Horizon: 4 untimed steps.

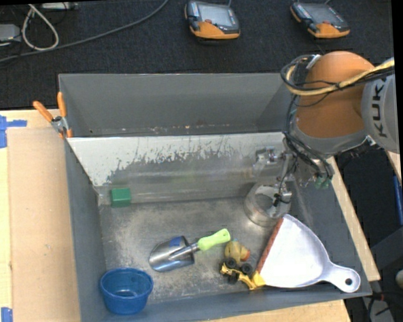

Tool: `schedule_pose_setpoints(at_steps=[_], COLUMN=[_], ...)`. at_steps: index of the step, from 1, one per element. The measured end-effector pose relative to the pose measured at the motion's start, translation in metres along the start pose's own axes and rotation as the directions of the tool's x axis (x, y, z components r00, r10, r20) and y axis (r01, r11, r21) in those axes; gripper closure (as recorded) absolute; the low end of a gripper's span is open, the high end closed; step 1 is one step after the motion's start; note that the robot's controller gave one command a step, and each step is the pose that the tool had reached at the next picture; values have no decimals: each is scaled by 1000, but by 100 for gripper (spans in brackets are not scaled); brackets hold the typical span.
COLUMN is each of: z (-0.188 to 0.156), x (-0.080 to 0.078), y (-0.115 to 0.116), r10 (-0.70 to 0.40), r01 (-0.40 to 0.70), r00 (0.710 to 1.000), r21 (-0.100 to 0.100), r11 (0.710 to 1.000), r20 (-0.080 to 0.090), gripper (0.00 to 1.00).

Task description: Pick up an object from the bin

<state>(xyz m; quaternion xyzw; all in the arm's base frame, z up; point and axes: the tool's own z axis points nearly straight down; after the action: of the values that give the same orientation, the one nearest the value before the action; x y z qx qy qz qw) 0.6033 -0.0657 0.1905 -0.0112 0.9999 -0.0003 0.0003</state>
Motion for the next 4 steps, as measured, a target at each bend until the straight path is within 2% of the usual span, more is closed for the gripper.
schedule_pose_setpoints(at_steps=[1, 2, 3, 4], z=[47, 65, 105, 111], x=[3, 15, 15, 11], y=[-2, 25, 27, 53], r10=[-286, -317, -583, -596], r01=[286, 317, 583, 596], r00=[958, 948, 813, 803], r21=[-1, -1, -2, -3], r11=[958, 948, 813, 803], r20=[0, 2, 1, -1], gripper=[0, 0, 0, 0])
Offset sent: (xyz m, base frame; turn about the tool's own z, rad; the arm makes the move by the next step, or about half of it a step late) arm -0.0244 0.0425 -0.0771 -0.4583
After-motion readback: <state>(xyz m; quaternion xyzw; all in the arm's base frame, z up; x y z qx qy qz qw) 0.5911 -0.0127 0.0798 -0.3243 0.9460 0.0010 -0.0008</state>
